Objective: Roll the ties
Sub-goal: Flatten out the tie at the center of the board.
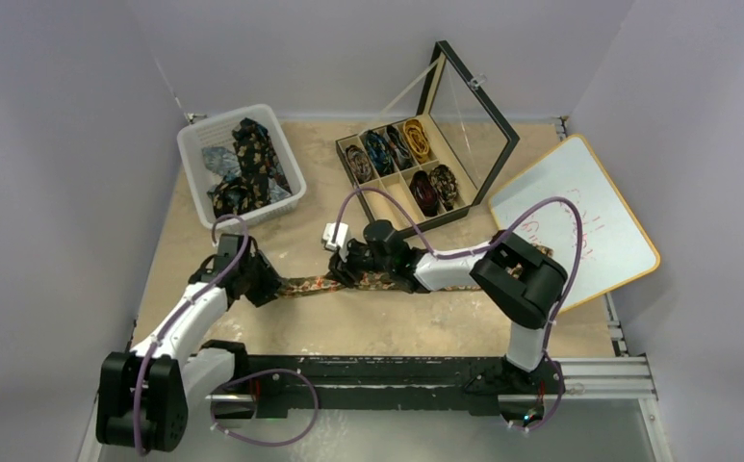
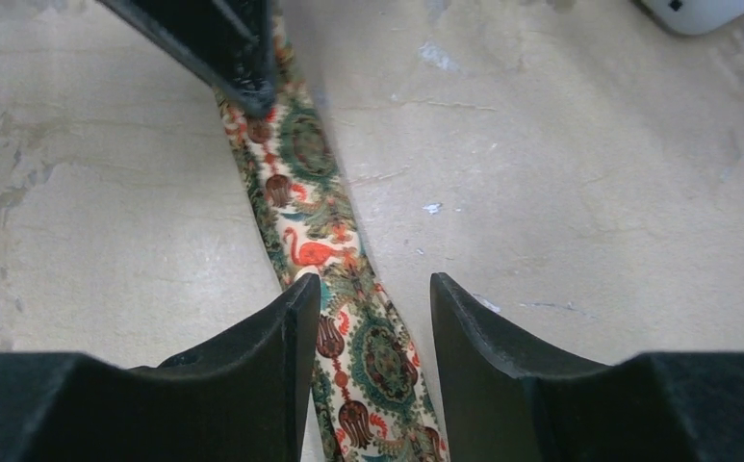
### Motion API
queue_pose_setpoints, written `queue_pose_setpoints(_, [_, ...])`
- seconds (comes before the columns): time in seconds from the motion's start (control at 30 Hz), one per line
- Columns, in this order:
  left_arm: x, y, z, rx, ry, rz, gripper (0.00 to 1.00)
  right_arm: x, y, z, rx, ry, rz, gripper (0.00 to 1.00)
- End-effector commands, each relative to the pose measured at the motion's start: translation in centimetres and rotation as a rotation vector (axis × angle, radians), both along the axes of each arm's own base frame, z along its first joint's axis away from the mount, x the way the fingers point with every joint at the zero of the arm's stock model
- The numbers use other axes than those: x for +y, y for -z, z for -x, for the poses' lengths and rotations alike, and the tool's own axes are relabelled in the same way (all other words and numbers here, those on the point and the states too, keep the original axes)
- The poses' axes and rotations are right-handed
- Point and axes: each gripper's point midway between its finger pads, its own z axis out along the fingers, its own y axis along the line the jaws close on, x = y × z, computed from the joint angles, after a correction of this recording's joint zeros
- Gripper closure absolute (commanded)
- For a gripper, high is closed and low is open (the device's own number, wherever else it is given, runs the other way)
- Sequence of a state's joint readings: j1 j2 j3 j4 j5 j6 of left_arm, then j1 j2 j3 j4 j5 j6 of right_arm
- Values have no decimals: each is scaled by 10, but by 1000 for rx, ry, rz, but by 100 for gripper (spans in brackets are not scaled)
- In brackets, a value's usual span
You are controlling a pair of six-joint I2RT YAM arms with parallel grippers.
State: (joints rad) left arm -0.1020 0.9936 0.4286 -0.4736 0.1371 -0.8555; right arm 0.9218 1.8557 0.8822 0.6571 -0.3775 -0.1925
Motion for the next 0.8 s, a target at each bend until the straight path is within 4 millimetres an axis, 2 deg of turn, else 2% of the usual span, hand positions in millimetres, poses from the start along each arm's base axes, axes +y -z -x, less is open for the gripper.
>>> queue_pose_setpoints(0.0, [7,-11,-19,-39,-13,-38,69,1,-39,-13,-31,85,-58,51])
queue_pose_setpoints(0.13, [15,-18,-27,-54,-27,-88,100,-18,-55,-25,-5,242,-89,49])
queue_pose_setpoints(0.27, [23,-25,-31,-85,-76,-107,100,-43,-66,-32,145,454,-161,46])
queue_pose_setpoints(0.4, [28,-28,-30,-108,-107,-102,100,-68,-63,-28,330,654,-191,46])
queue_pose_setpoints(0.6, [42,-39,-33,-165,-160,-104,100,-147,-20,-37,587,1092,-149,48])
queue_pose_setpoints(0.73, [48,-36,-31,-143,-178,-101,100,-205,-11,-50,622,1307,-158,47])
queue_pose_setpoints(0.77, [48,-34,-30,-132,-184,-101,100,-213,-9,-50,621,1338,-152,46])
